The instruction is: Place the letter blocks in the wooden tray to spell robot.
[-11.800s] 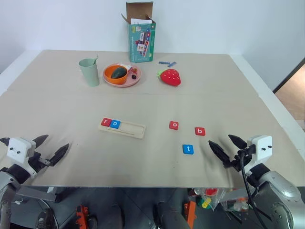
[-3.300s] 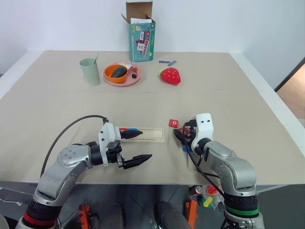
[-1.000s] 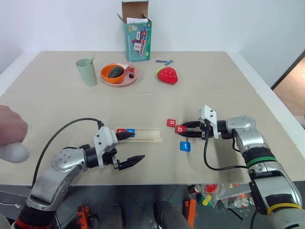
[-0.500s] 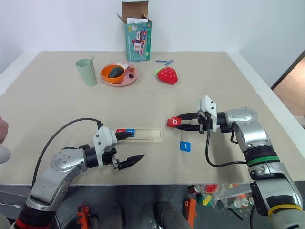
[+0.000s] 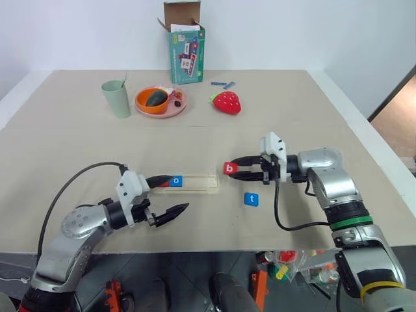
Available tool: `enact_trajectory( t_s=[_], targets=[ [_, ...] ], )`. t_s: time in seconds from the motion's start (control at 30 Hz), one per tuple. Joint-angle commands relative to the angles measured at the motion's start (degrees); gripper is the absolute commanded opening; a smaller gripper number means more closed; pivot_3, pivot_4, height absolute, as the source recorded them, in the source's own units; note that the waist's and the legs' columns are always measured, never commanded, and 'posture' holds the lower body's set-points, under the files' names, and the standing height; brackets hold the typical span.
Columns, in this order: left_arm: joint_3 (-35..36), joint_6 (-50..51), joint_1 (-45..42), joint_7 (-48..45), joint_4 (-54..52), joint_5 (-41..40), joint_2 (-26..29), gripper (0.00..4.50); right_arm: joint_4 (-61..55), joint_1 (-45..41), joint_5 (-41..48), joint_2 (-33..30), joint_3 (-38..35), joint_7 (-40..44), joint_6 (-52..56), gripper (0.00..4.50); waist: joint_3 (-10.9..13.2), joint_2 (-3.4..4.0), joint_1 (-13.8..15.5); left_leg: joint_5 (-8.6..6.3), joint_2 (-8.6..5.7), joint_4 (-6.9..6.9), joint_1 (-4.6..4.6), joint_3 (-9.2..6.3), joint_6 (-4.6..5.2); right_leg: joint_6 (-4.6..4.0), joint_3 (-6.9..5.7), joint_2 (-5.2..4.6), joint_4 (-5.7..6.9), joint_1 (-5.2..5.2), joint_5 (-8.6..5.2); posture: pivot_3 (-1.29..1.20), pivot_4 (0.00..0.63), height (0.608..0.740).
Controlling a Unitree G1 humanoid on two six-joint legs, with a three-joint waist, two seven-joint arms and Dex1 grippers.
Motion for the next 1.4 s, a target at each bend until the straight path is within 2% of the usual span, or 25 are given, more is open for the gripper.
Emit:
enact_trajectory(
  t_s=[0.03,0.4,0.87,1.27,1.33,1.4],
  targets=[
    [3.3,-1.4,0.6,2.1,-0.5,-0.5,-0.4,4.50,-3.1,-2.5,-0.8,2.4,2.6,-0.7,1.8,1.22,0.0,0.00,0.1,0.00,0.00,0.01,0.00,-0.04,0.00,-0.01,-0.03,0.01,0.01,0.00,0.00,0.00,0.150,0.740],
    [4.1,-1.9,2.7,3.5,-1.0,-0.9,-1.2,4.50,7.4,-10.0,-7.5,10.9,8.8,-4.7,2.5,1.22,0.0,0.00,0.1,0.02,-0.02,0.03,-0.03,-0.01,-0.04,-0.02,-0.05,-0.04,0.01,-0.01,0.01,0.00,0.150,0.740],
    [3.6,-2.8,4.7,4.3,-2.0,0.0,-1.1,4.50,16.6,-14.3,-11.6,14.1,9.8,-4.9,0.3,1.22,0.0,0.00,0.1,0.02,-0.01,0.01,-0.06,-0.02,-0.04,-0.04,-0.07,-0.03,0.01,-0.05,0.00,0.00,0.150,0.740],
    [2.5,-3.1,4.6,4.2,-2.3,0.9,-0.8,4.50,20.3,-14.6,-12.9,16.0,9.4,-6.0,-0.9,1.22,0.0,0.00,0.1,0.02,-0.01,0.01,-0.05,-0.02,-0.05,-0.06,-0.08,-0.03,0.01,-0.05,0.01,0.00,0.150,0.740],
    [2.5,-3.0,4.6,4.2,-2.4,1.0,-0.8,4.50,20.9,-14.8,-13.1,16.0,9.3,-6.3,-1.4,2.23,0.0,0.00,0.1,0.02,0.00,0.01,-0.05,-0.02,-0.05,-0.07,-0.08,-0.03,0.01,-0.05,0.01,0.00,0.150,0.740],
    [2.5,-3.0,4.6,4.1,-2.4,1.1,-0.8,4.50,21.4,-14.9,-13.2,16.0,9.2,-6.3,-1.8,2.78,0.0,0.00,0.1,0.02,0.00,0.01,-0.04,-0.02,-0.05,-0.07,-0.08,-0.03,0.01,-0.05,0.01,0.00,0.150,0.740]
  ],
)
